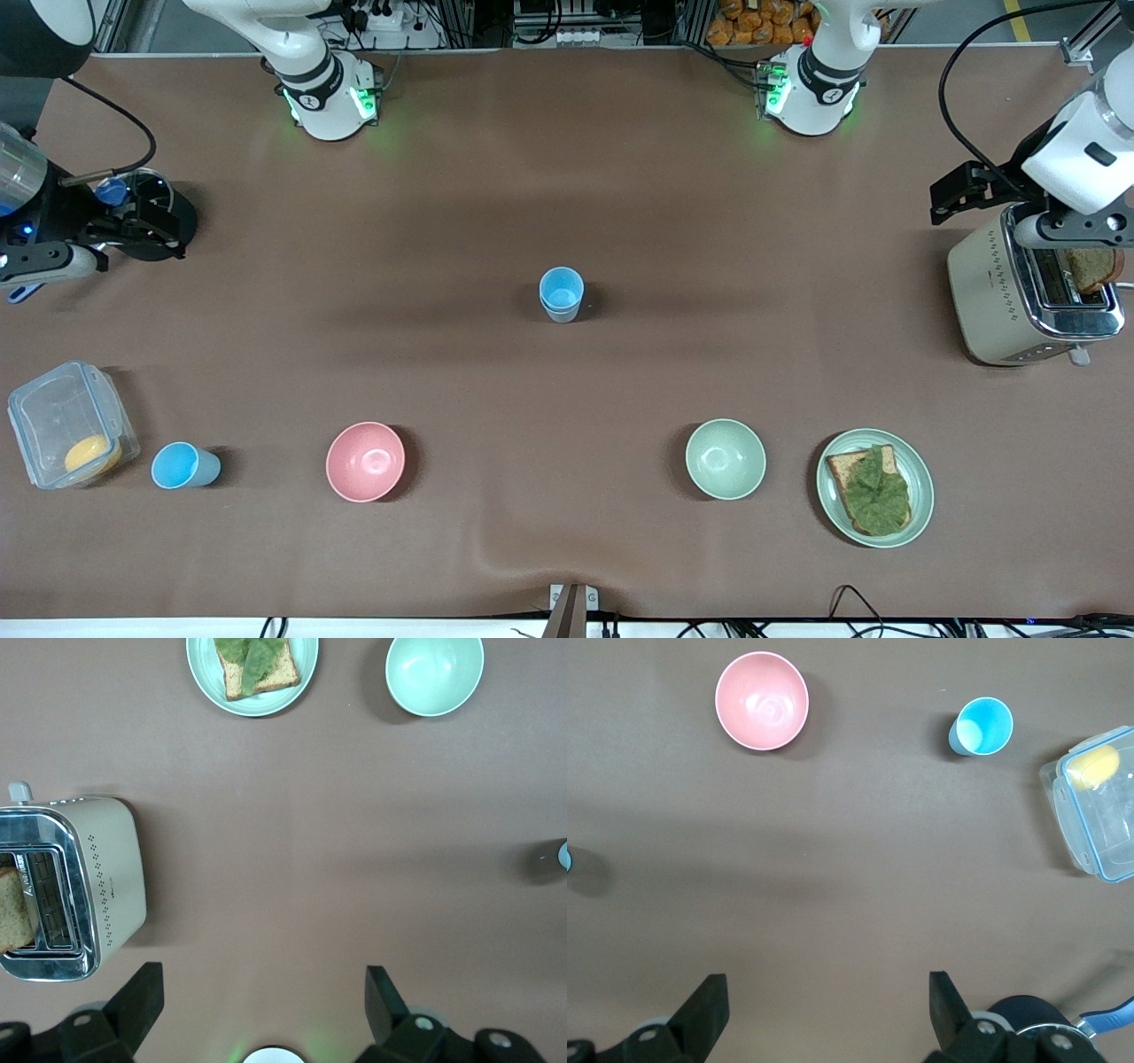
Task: Stack blue cups with both arms
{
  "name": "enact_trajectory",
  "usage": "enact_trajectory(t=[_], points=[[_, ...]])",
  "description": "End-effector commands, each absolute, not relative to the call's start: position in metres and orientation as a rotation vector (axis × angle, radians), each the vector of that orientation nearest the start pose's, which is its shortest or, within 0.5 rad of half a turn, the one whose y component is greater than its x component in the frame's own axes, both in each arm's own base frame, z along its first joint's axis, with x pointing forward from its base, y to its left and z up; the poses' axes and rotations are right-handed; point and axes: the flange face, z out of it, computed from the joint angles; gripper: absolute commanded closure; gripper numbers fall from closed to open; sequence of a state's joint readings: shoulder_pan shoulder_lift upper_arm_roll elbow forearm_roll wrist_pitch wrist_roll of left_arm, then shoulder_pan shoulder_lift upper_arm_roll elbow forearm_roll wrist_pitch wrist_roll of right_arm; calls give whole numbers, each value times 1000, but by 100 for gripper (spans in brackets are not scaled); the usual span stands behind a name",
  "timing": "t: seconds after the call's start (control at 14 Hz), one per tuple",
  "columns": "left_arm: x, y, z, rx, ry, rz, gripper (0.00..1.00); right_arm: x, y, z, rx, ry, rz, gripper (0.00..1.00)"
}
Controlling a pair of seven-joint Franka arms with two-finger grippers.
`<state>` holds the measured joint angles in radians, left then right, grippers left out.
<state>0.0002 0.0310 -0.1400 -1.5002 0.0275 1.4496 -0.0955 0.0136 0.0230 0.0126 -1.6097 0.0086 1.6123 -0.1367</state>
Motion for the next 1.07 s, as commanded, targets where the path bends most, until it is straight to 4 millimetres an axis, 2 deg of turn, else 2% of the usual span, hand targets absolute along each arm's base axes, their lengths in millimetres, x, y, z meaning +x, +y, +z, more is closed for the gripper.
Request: enact_trajectory(t=[0.0,0.07,0.21,0.43,1.0], points=[[541,-75,638,-3125,90,109,0,556,11,601,-3128,-230,26,0],[540,-82,639,-3120,106,105,0,556,11,601,-3128,-230,26,0],[540,-80,649,-3116,100,70,0,556,11,601,-3128,-230,26,0],[538,-78,653,-3121,91,61,0,556,11,601,-3128,-230,26,0],[540,-74,647,-3115,64,89,0,557,11,599,-3127,-228,31,0]])
